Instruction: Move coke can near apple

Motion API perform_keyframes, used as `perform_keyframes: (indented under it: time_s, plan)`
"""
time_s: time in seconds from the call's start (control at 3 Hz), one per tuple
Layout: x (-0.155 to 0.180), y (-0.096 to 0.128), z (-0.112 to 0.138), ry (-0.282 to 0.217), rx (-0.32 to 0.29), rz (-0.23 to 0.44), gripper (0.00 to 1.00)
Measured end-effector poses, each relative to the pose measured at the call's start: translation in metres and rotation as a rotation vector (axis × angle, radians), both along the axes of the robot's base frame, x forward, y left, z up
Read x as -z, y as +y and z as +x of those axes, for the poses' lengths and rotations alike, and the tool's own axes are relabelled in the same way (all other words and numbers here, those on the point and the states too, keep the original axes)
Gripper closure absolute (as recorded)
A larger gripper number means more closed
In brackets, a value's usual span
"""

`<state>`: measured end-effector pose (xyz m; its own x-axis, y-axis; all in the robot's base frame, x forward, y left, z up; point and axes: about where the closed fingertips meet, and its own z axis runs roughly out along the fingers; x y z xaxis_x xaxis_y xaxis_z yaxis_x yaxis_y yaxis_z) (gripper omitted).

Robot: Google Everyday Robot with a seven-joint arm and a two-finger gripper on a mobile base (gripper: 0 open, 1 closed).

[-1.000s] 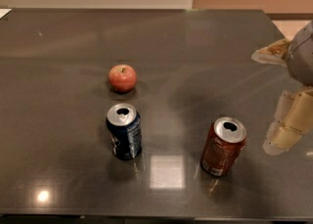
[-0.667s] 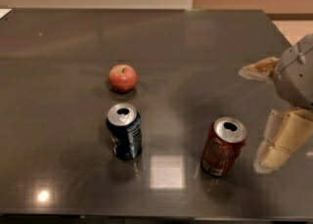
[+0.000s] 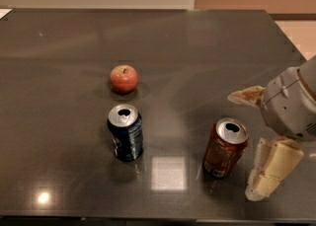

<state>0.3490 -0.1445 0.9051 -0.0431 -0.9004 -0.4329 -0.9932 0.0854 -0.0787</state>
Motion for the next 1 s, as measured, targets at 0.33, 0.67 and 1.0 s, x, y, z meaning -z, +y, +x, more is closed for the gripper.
perform_keyframes:
  time_s: [0.33,0.67,1.0]
  plan:
    - [0.0091,0.0034,-0.0049,0.014,-0.011,0.005,0.00]
    - [0.0072,0.0013,-0.0020,0.008,-0.002,0.008,0.18]
    - [0.0034,0.0010,0.0022,0.006,0.009,0.013,0.40]
